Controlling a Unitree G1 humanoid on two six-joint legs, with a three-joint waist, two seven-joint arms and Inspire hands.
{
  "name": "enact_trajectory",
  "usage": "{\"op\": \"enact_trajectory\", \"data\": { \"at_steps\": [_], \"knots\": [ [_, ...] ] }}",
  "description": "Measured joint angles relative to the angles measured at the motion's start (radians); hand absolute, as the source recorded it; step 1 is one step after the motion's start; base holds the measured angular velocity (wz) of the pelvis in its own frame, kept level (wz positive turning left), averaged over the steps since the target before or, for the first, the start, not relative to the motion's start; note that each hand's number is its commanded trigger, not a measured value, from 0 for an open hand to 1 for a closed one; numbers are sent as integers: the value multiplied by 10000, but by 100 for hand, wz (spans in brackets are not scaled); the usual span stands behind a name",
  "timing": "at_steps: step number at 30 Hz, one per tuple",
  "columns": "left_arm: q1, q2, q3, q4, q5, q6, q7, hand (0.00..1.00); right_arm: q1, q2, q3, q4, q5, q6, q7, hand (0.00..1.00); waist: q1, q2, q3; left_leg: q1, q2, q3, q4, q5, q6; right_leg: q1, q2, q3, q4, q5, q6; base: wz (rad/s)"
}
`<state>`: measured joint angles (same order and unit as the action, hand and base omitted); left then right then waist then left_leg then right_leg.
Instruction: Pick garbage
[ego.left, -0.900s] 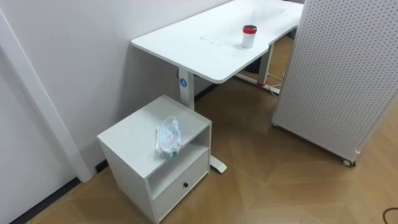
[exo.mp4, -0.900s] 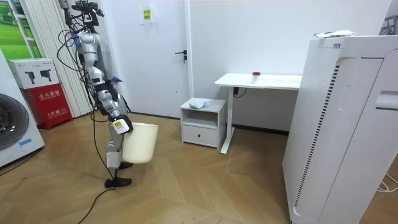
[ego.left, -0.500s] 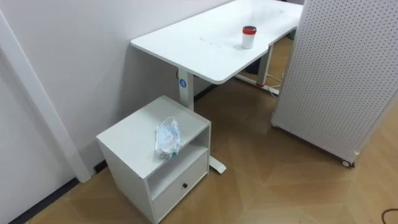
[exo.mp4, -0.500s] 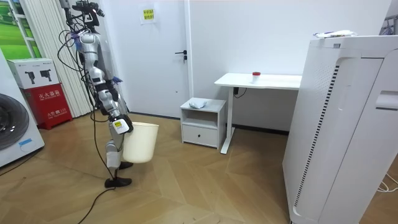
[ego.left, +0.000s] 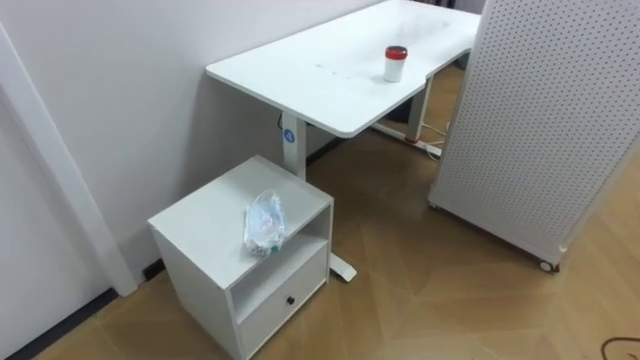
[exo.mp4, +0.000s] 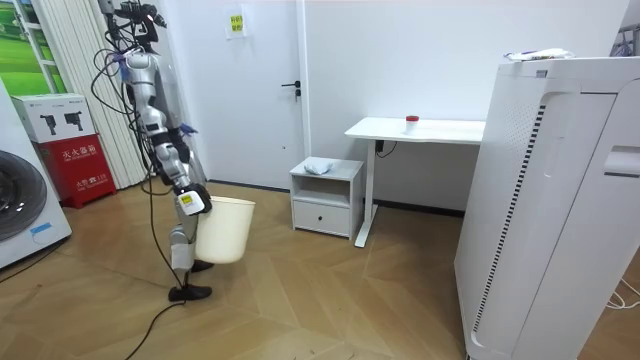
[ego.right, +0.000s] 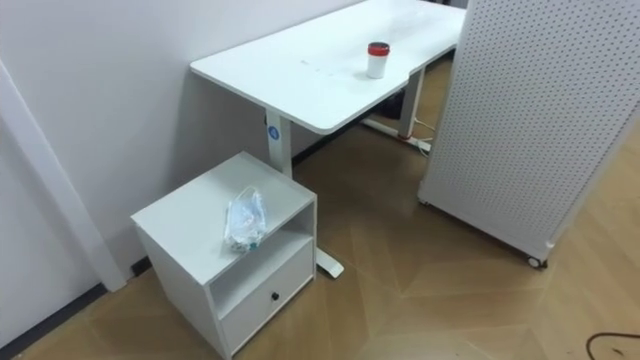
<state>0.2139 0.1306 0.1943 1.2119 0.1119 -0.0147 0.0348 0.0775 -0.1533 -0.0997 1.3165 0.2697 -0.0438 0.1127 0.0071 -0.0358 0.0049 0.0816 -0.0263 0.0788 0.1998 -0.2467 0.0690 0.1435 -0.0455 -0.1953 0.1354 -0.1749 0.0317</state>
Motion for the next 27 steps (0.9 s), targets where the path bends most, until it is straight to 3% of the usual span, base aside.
{"op": "enact_trajectory", "data": {
  "at_steps": [6,9,12,14,16,18,19,20,21,22,23,24,25,26,27],
  "knots": [
    [223,53,4,388,16,252,46,0,12,64,-96,34,38,20,-3,100,7,-68,22,-43,13,-14,115,-3,0,-15,13,2,14,-3,-4,1],
    [261,43,116,452,103,444,39,0,-20,67,-90,16,4,27,25,100,70,-58,3,-342,122,-29,586,-212,-23,-226,84,3,178,-97,-91,2],
    [258,69,446,432,122,583,12,0,-30,66,-58,36,-23,111,135,100,255,-29,-3,-708,344,-58,1610,-653,-170,-245,249,-60,447,-370,-196,1],
    [212,98,402,430,23,702,-4,0,-57,69,22,39,11,181,156,100,268,-26,8,-1030,582,-109,2566,-968,-410,-319,430,-79,863,-680,-311,9],
    [122,102,374,447,-12,831,-11,0,-81,82,20,19,46,202,177,100,275,-25,9,-1349,723,59,3226,-1065,-524,-500,490,-17,1241,-1102,-533,14],
    [116,84,372,434,110,868,-10,0,-81,81,0,26,91,200,193,100,251,-46,20,-1799,854,226,4170,-944,-702,-615,491,-22,1610,-1325,-697,21],
    [132,73,346,441,103,901,-8,0,-80,76,4,9,98,207,182,100,209,-175,77,-2509,865,173,5353,-487,-770,-540,489,130,1738,-1435,-830,29],
    [145,37,182,422,45,915,-20,0,-21,31,13,-60,280,197,101,100,221,-163,38,-3055,717,134,5611,-441,-613,-488,455,327,1793,-1503,-898,38],
    [139,9,112,401,-6,914,-36,0,31,-16,-2,-80,421,192,53,100,203,-129,27,-3339,598,128,5242,-464,-571,-487,450,368,1792,-1539,-927,43],
    [154,2,6,322,-6,923,-64,0,104,-75,-18,-67,611,211,-32,100,217,-143,17,-3853,326,158,4195,-316,-618,-536,446,535,1823,-1628,-955,27],
    [312,12,-17,200,0,912,-60,0,104,-96,-29,-39,628,247,-84,100,332,-137,10,-4193,123,135,2941,141,-743,-529,430,785,1894,-1745,-980,8],
    [385,12,-15,186,7,912,-61,0,92,-115,-21,-39,619,246,-94,100,381,-123,6,-4291,86,130,2286,427,-766,-509,430,884,1921,-1815,-976,-36],
    [519,28,-12,186,-1,913,-60,0,139,-128,15,-45,616,253,-91,100,556,-51,41,-4377,108,132,1338,1191,-706,-412,427,1134,1912,-1933,-948,-62],
    [653,31,4,187,1,912,-56,0,189,-122,139,-127,597,306,-56,100,575,-88,24,-4298,128,130,867,1922,-692,-266,323,1208,1864,-2053,-922,-61],
    [662,27,0,186,1,910,-57,0,206,-122,200,-243,598,317,-36,100,529,-111,28,-4234,95,158,812,2239,-628,-164,282,1255,1803,-2105,-857,-44]
  ]
}}
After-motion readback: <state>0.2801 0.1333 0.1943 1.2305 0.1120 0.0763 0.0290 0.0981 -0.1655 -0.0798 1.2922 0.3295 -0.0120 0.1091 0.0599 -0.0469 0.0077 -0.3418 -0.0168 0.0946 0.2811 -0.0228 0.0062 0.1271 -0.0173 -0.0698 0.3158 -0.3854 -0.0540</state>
